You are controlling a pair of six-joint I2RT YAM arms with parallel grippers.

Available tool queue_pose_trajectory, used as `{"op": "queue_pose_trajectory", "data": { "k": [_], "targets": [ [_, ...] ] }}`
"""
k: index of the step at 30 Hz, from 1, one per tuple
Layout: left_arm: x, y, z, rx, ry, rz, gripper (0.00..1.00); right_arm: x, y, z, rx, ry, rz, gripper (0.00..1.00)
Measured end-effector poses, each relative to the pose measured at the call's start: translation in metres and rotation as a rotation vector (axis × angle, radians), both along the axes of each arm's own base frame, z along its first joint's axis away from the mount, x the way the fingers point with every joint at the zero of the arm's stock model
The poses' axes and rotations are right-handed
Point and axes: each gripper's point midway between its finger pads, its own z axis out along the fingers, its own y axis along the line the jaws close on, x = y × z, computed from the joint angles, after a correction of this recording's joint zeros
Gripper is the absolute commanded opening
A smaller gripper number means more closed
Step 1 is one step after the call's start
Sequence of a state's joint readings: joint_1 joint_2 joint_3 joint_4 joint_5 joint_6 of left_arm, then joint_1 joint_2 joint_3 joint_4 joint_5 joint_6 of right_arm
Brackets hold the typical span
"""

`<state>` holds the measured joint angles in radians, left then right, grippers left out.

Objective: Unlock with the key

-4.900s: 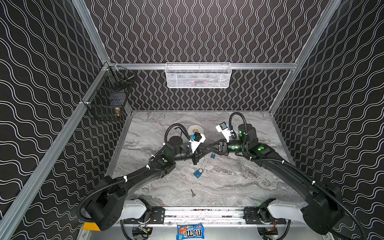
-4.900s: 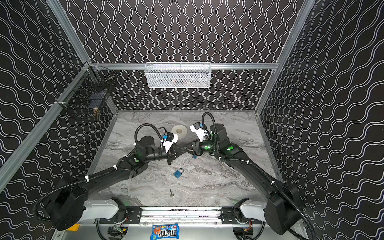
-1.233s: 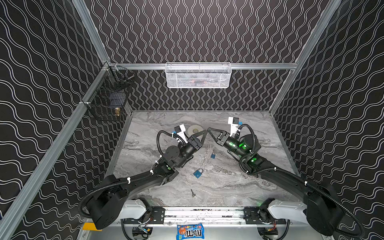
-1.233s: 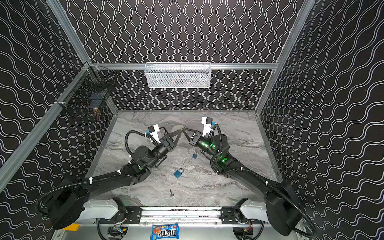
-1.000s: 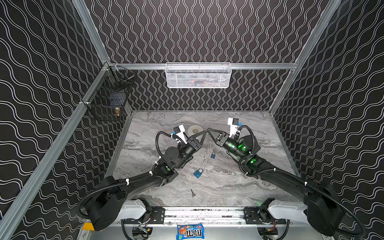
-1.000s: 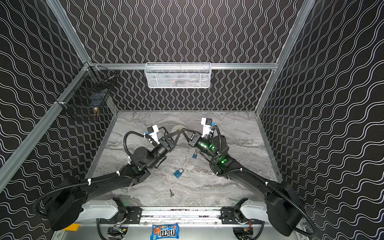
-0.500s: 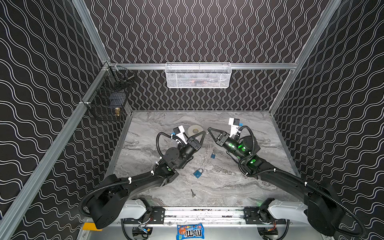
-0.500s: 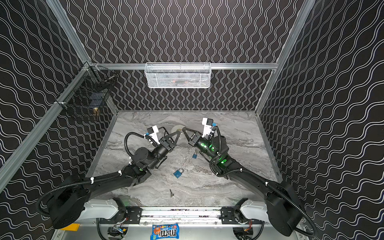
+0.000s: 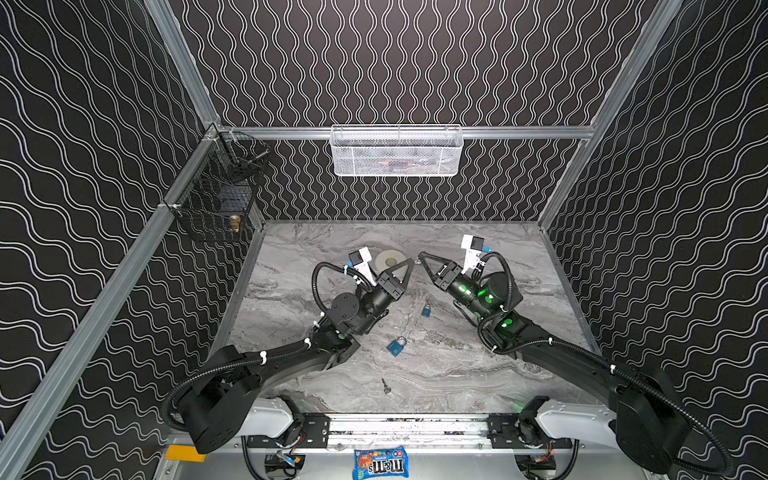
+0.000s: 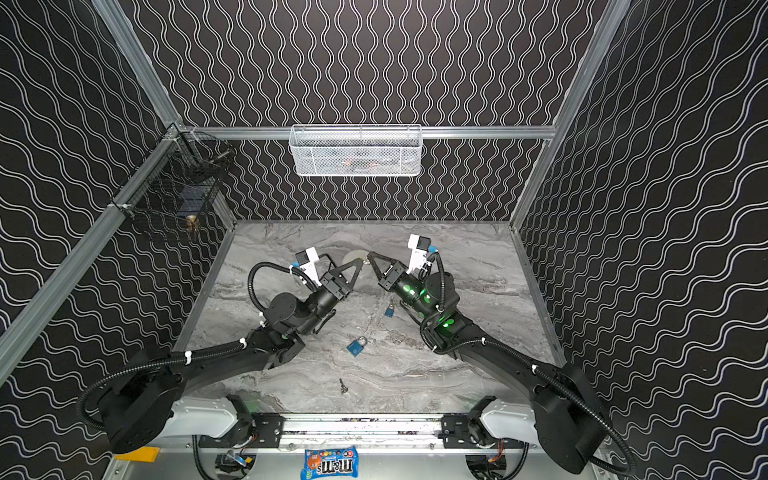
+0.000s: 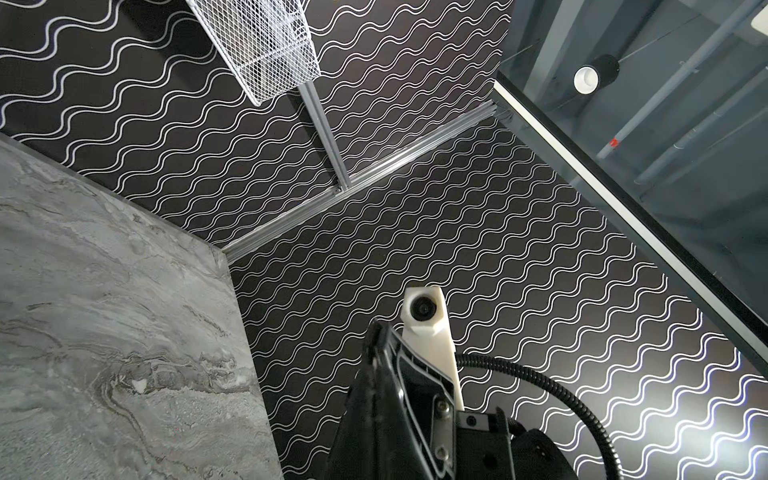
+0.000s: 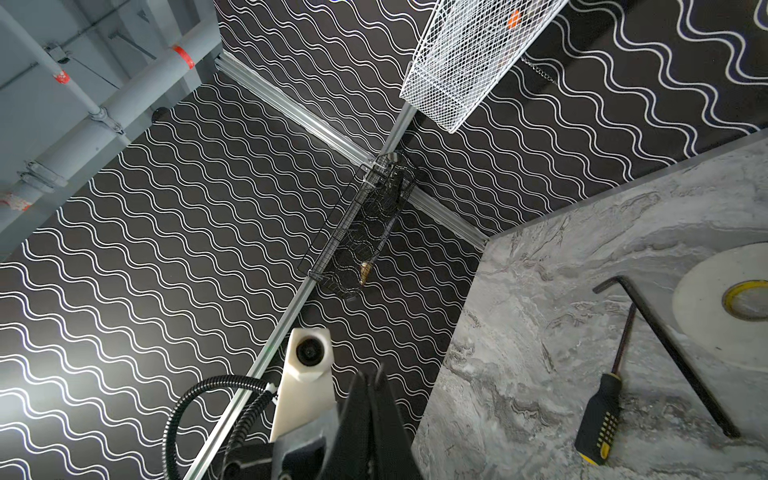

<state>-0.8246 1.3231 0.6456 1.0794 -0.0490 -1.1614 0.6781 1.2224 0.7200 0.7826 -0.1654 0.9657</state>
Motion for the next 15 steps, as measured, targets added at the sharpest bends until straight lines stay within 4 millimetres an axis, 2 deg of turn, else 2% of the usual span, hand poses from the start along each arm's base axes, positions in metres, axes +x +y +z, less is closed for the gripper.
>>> {"op": "queue_pose_trajectory", "data": {
  "k": [3, 7, 11, 15],
  "targets": [
    [0.001, 0.002, 0.001, 0.062, 0.001, -0.016, 0.0, -0.008, -0.004, 0.007, -0.01, -0.021, 0.012, 0.45],
    [0.01, 0.012, 0.003, 0.22, 0.0, 0.004, 0.0, -0.009, -0.02, 0.015, -0.059, -0.034, -0.006, 0.57],
    [0.001, -0.002, -0.002, 0.472, -0.046, -0.079, 0.0, -0.016, -0.029, 0.011, -0.156, -0.031, 0.036, 0.69],
    [-0.01, -0.009, -0.024, 0.729, -0.097, -0.177, 0.0, -0.022, -0.033, -0.004, -0.279, -0.008, 0.127, 0.71]
  ]
}}
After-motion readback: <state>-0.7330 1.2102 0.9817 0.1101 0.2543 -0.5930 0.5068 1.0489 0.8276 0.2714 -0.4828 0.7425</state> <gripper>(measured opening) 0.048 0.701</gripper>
